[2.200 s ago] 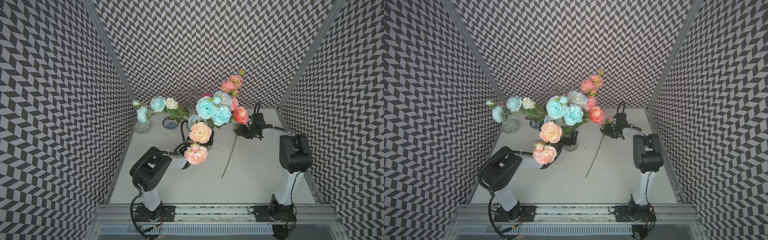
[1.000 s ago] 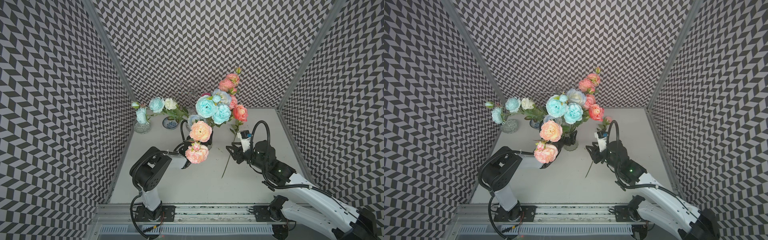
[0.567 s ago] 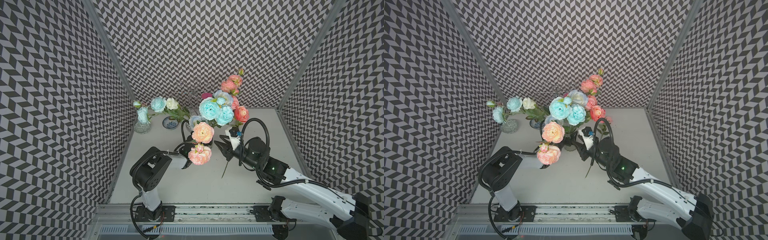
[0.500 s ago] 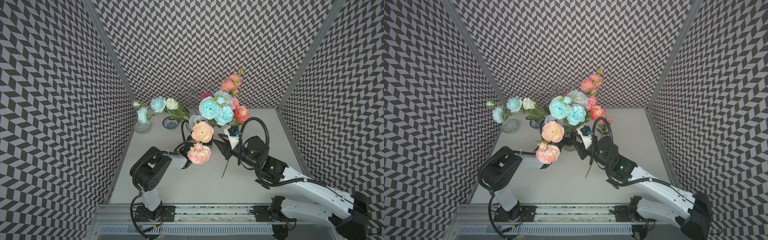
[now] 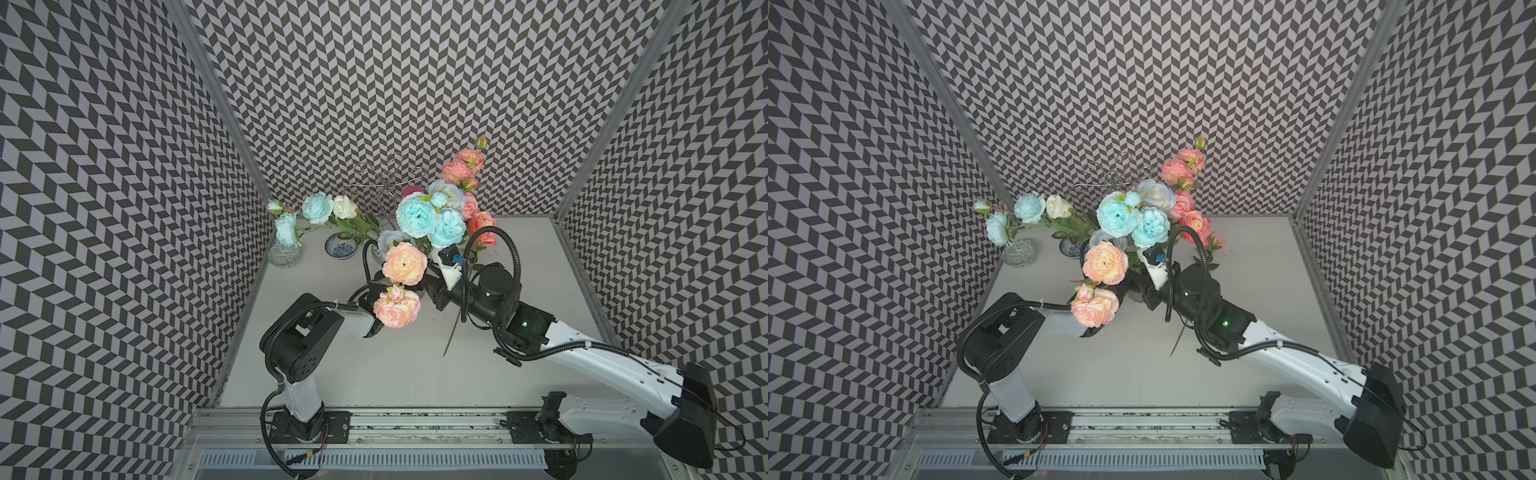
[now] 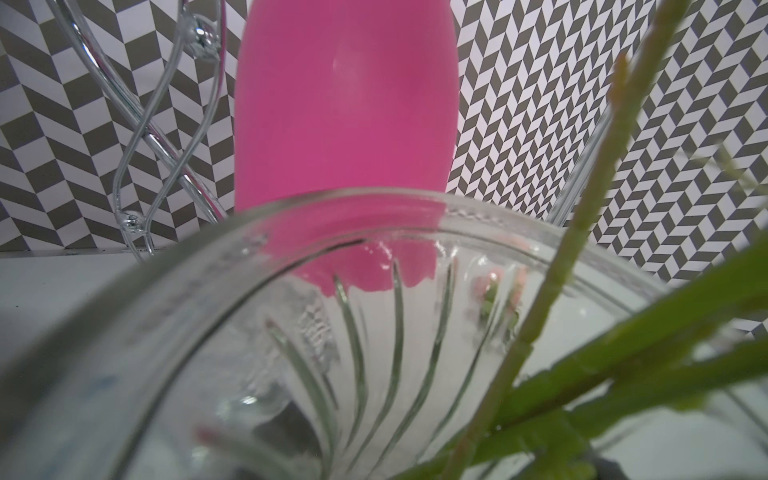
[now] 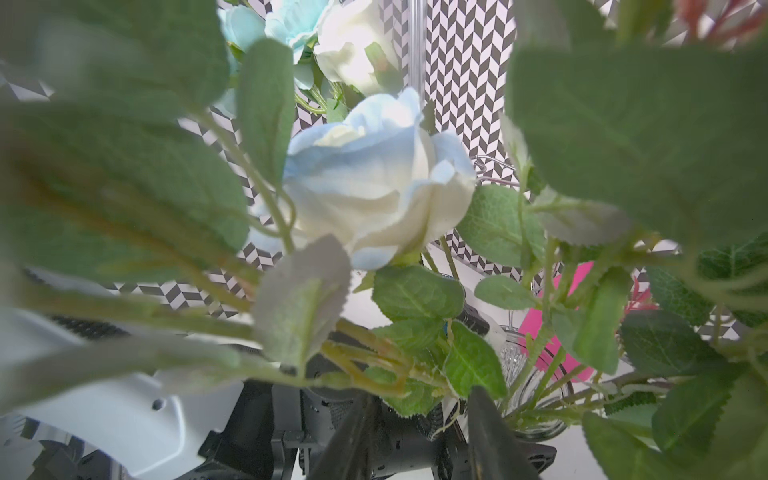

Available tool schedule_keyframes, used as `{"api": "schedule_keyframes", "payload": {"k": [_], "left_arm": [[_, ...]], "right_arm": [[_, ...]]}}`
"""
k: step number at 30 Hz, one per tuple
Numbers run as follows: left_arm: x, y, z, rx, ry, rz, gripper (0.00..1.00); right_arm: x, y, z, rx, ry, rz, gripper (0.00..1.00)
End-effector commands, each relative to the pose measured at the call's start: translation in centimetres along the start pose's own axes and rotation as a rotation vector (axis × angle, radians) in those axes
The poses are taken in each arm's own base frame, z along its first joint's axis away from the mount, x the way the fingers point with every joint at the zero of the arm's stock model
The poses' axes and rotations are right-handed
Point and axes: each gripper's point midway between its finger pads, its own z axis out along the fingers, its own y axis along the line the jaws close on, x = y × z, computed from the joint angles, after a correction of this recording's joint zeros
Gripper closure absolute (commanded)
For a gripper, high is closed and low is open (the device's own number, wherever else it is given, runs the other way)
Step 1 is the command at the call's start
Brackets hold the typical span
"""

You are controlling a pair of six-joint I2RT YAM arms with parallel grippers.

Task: Pick out pink flowers from the vase
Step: Pick up the flower from the vase.

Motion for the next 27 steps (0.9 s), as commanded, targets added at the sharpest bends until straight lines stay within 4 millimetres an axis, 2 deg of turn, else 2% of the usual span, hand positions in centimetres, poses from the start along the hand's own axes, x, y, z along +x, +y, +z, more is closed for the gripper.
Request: {"api": "schedule_keyframes", "payload": {"k": [1,8,15,19,27], "left_arm": [[4.8,0.0,0.1,0.004,0.163,-0.049,0.13],[4.8,0.0,0.2,0.002,0.163,-0.049,0.13],[5.0,0.0,0.1,-0.001,0.167,-0.051,0.12],[4.9,0.1,0.1,-0.004,0.165,-0.05,0.12],[4.9,0.2,0.2,-0.009,0.164,-0.057,0.12]], "right_arm": [[-2.7,0.7,0.3,-0.027,-0.086,-0.012,0.64],[-2.7,1.3,0.9,-0.042,-0.089,0.004,0.7],[-3.8,0.3,1.0,0.015,-0.137,0.023,0.86],[-4.4,0.2,0.4,0.018,-0.159,0.044,0.92],[-5.4,0.0,-1.5,0.016,-0.174,0.06,0.94]]}}
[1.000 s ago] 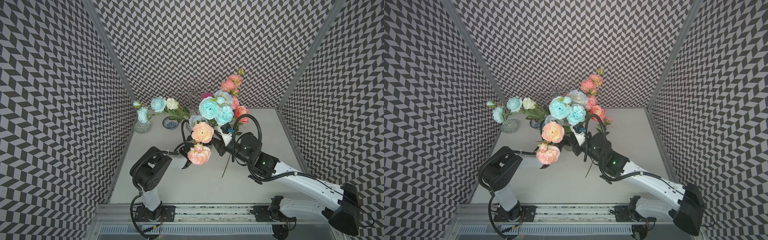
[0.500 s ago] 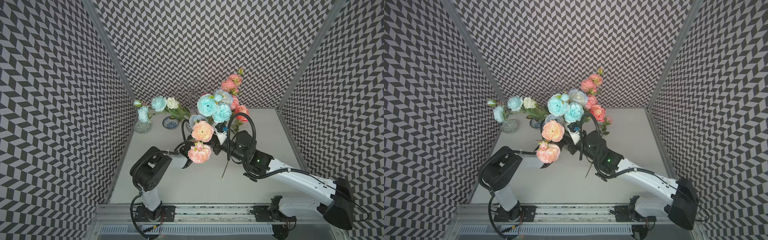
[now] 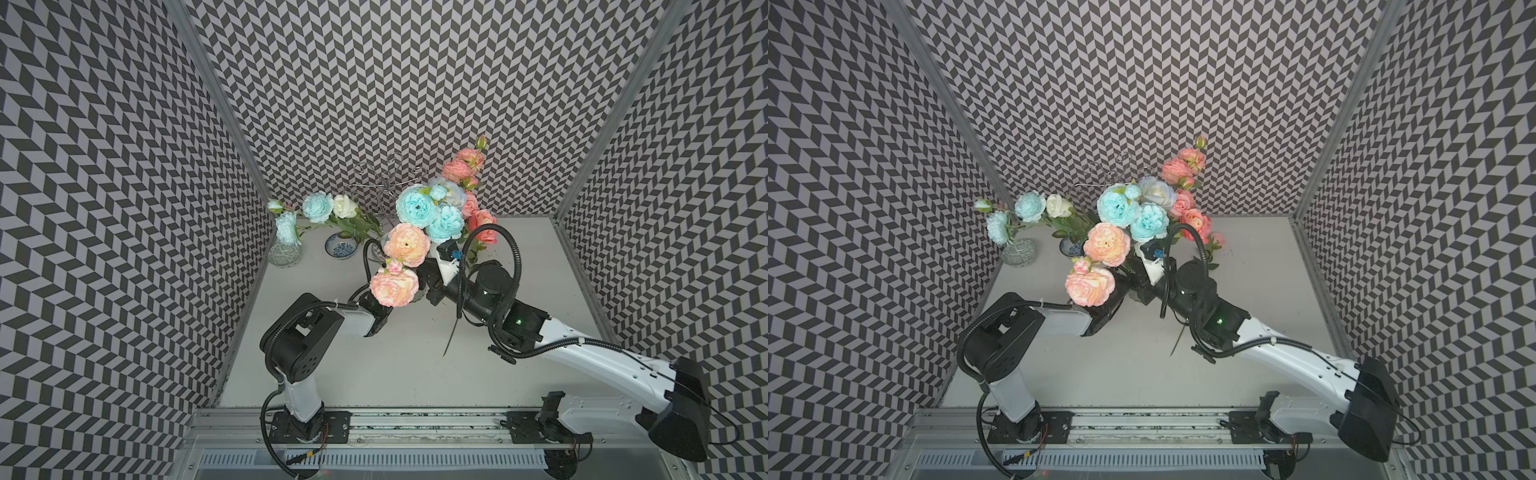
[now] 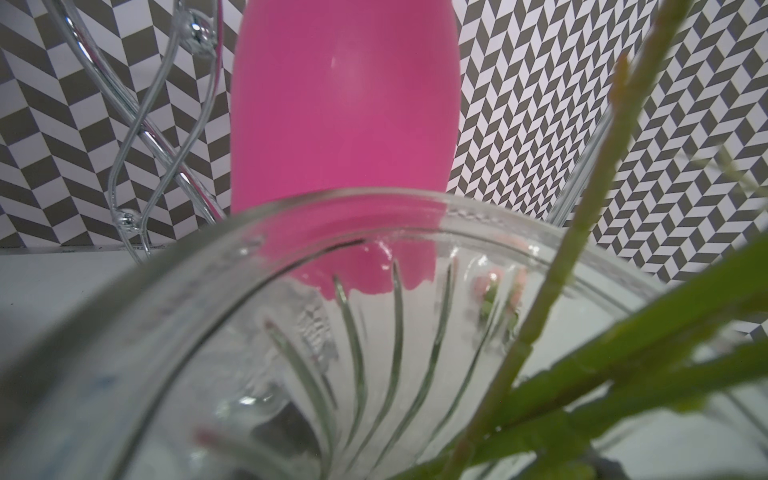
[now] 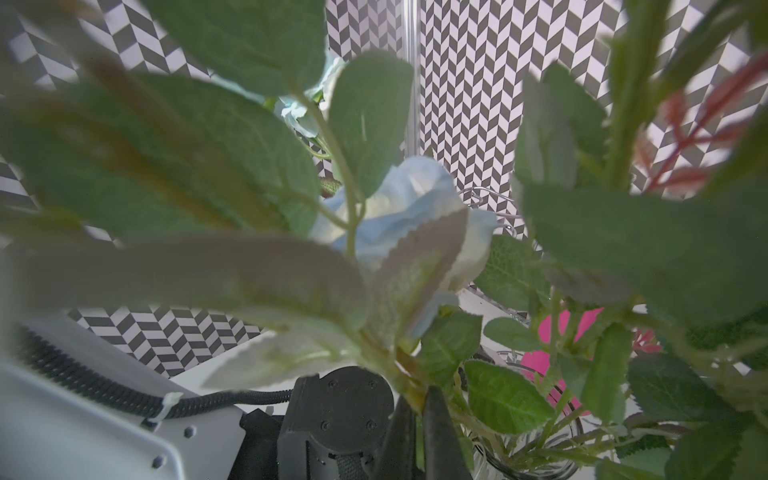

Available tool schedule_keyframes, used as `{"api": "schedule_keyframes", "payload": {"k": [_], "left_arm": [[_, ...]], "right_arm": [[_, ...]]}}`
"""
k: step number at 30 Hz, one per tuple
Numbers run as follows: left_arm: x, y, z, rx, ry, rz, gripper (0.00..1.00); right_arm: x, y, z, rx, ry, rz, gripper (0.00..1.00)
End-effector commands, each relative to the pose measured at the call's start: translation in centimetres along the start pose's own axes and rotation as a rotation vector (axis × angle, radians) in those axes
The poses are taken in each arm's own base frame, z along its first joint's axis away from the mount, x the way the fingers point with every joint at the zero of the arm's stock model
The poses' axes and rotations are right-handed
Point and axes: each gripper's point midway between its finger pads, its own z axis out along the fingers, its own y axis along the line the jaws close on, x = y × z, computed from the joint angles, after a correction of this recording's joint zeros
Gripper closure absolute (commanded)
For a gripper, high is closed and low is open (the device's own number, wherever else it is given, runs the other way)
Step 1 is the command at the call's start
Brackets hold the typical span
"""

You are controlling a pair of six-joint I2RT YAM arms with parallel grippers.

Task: Pick out pink flowers from the vase
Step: Pick up the flower from the vase.

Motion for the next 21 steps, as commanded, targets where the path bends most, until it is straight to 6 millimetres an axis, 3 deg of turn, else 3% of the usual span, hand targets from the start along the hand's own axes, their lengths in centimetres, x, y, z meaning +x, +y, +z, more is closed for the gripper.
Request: {"api": "schedule_keyframes", "payload": {"k": [1,12,21], "left_arm": [[5.0,0.2,0.1,-0.009,0.162,-0.047,0.12],[5.1,0.5,0.2,-0.022,0.166,-0.05,0.12],[5.4,0.6,0.3,-0.024,0.173,-0.052,0.12]], "right_arm": [[-3.4,0.1,-1.7,-0.007,-0.098,0.027,0.95],[-2.1,1.3,-3.4,-0.083,-0.045,0.016,0.98],[-3.0,1.6,-4.0,-0.102,-0.058,0.022,1.0]]}}
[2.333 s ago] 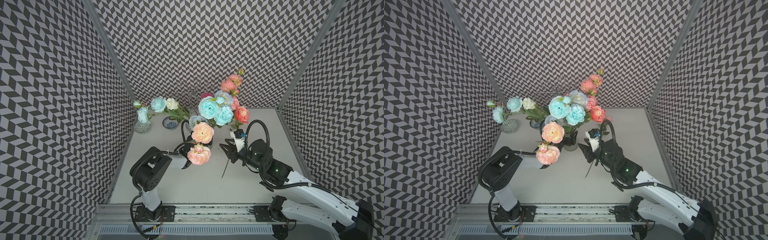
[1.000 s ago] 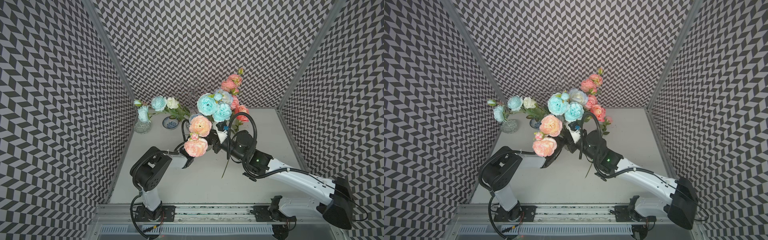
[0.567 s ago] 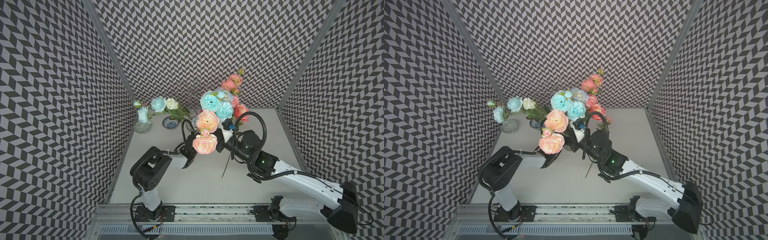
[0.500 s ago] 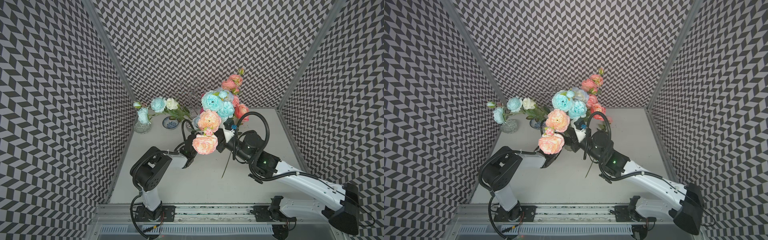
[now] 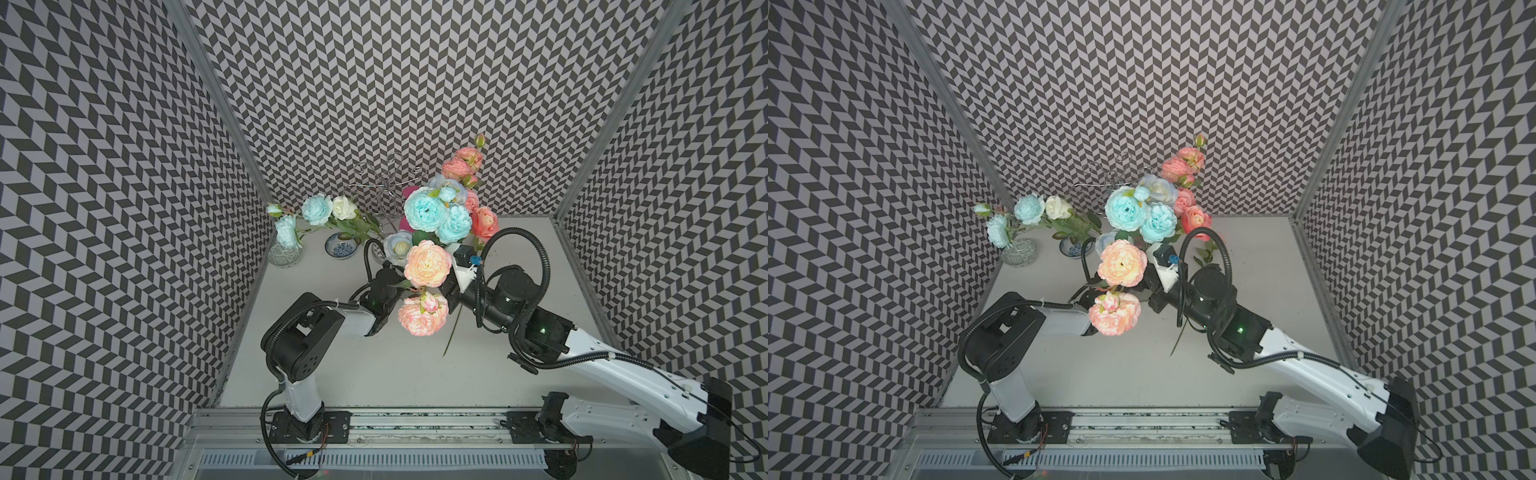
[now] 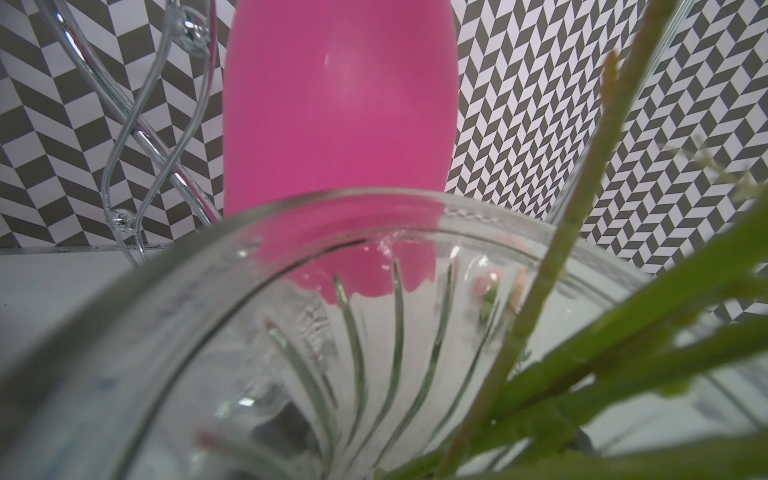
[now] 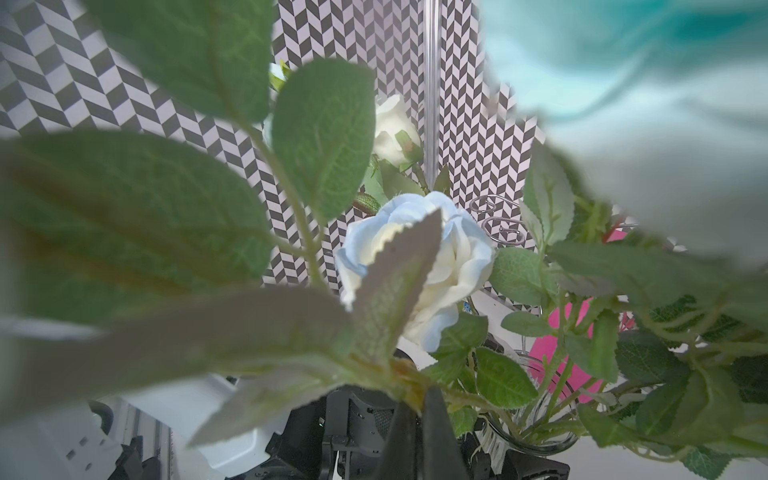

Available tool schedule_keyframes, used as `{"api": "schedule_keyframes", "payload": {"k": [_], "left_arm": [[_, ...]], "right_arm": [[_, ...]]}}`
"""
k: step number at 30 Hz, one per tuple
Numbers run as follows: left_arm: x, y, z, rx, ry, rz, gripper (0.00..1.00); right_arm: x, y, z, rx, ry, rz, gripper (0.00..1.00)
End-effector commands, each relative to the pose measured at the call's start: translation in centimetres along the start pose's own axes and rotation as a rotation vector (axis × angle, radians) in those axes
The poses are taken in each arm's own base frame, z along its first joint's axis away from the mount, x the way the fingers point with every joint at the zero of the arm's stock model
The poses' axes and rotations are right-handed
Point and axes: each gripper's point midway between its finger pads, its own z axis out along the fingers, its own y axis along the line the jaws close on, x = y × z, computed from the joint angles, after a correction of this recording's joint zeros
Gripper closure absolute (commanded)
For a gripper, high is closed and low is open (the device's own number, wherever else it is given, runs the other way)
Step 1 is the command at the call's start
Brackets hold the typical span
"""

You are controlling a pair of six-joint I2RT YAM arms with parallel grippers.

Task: Pick out pink flowers from the vase
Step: Pick up the flower from the vase.

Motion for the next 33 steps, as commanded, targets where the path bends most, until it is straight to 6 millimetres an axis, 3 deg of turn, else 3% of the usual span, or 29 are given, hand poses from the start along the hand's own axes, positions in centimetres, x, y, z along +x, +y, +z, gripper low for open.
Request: {"api": "schedule_keyframes", "payload": {"k": [1,19,28,33], "left_arm": [[5.3,0.7,0.1,-0.024,0.17,-0.052,0.12],[5.0,0.6,0.1,-0.021,0.167,-0.045,0.12],[5.0,0.6,0.1,-0.024,0.165,-0.044,0.12],[4.9,0.7,0.1,-0.026,0.164,-0.044,0.11]], "right_arm": [[-1.9,0.8,-0.7,-0.038,-0.059,0.012,1.0],[-8.4,1.3,-1.5,-0.075,-0.189,0.075,1.0],[-10.3,1.9,-2.6,-0.113,-0.226,0.08,1.0],[-12.6,2.5,-3.8,-0.152,-0.25,0.076,1.0]]}}
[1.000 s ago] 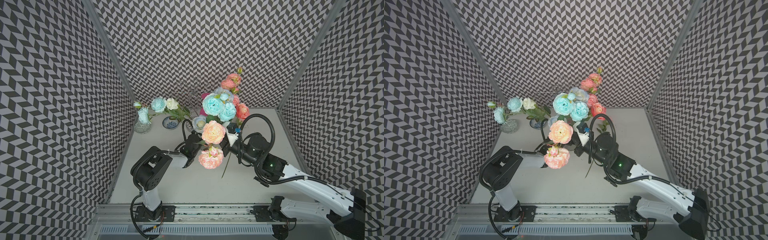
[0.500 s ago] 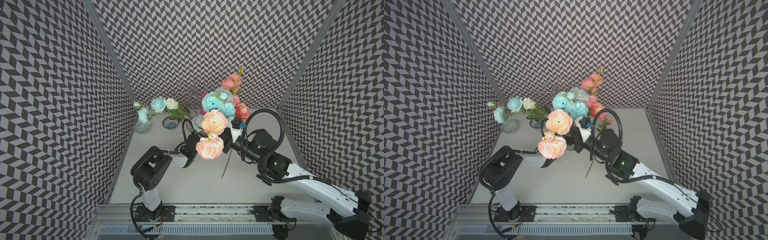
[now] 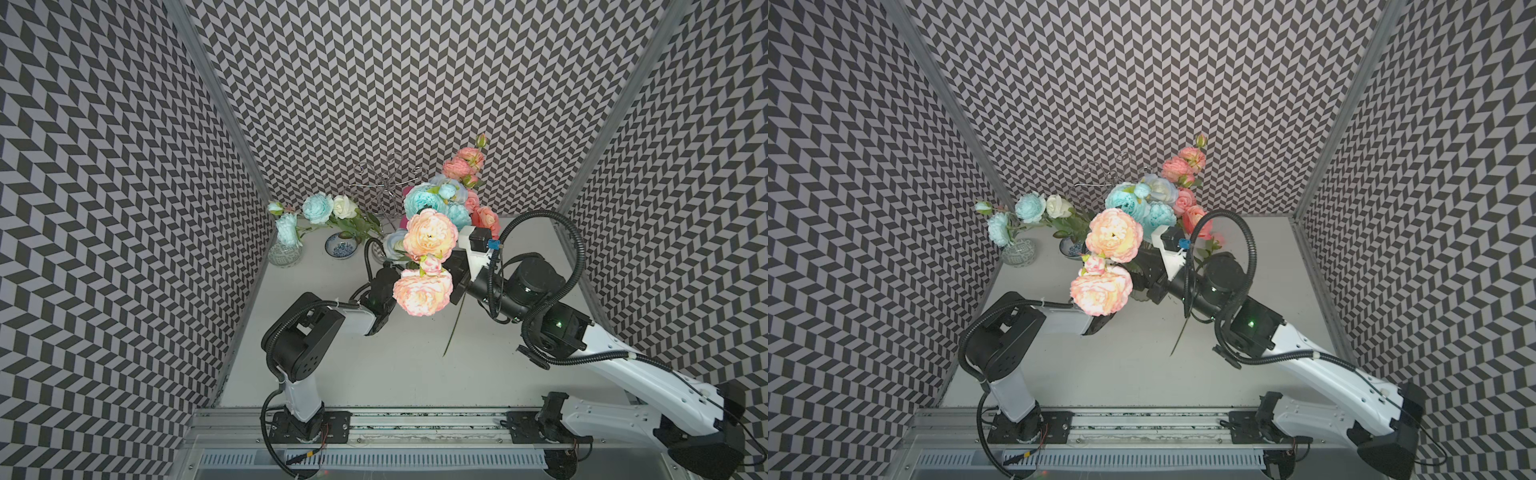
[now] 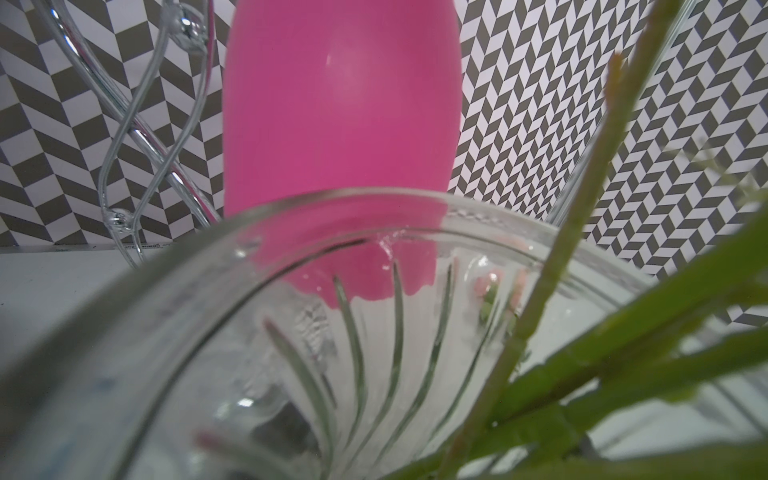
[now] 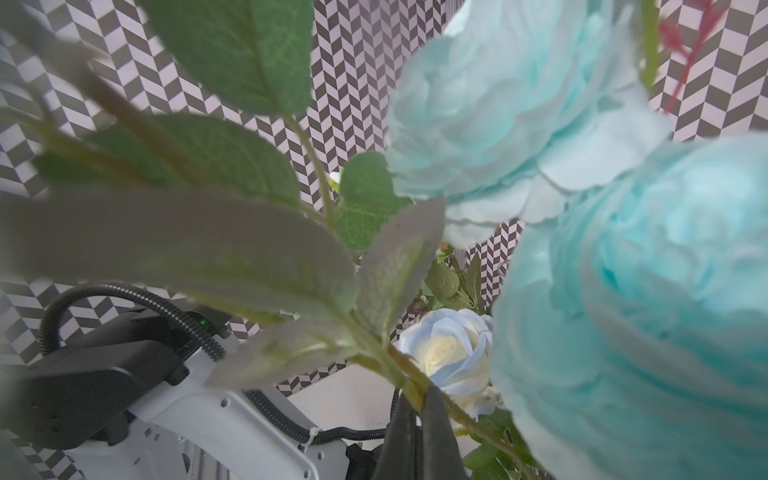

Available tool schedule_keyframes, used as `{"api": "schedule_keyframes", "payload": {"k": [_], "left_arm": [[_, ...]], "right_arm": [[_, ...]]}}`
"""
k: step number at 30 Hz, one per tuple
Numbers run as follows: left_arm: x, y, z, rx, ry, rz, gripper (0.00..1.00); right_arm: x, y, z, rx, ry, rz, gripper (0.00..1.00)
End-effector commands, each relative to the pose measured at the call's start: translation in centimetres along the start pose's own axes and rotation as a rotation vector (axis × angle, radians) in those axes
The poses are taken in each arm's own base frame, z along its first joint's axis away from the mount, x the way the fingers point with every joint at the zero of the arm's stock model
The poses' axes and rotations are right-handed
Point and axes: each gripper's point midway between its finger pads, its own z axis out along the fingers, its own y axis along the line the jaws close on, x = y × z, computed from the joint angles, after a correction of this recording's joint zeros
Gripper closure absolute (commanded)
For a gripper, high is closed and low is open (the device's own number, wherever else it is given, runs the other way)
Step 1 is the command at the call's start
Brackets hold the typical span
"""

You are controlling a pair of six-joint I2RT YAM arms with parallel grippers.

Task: Pick out pink flowers from the vase
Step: Pick up the flower from the vase.

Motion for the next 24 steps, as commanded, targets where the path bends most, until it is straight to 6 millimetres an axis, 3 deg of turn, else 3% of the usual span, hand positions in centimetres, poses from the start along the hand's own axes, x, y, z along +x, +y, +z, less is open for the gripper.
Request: {"api": "schedule_keyframes", "payload": {"k": [1,8,15,19,24], "left_arm": [[4.9,0.7,0.0,-0.025,0.162,-0.04,0.11],[5.2,0.8,0.1,-0.03,0.171,-0.033,0.1],[5.3,0.8,0.1,-0.031,0.176,-0.038,0.1],[5.4,0.8,0.1,-0.032,0.178,-0.038,0.1],[5.3,0.7,0.1,-0.029,0.178,-0.038,0.1]], "right_arm": [[-5.9,1.7,-2.1,-0.069,-0.133,0.001,1.0],[-9.2,2.2,-3.5,-0.086,-0.155,0.041,1.0],[-11.0,2.4,-3.9,-0.095,-0.139,0.096,1.0],[-12.1,1.5,-4.2,-0.041,-0.092,0.131,1.0],[-11.9,-1.5,-4.6,0.101,-0.002,0.159,1.0]]}}
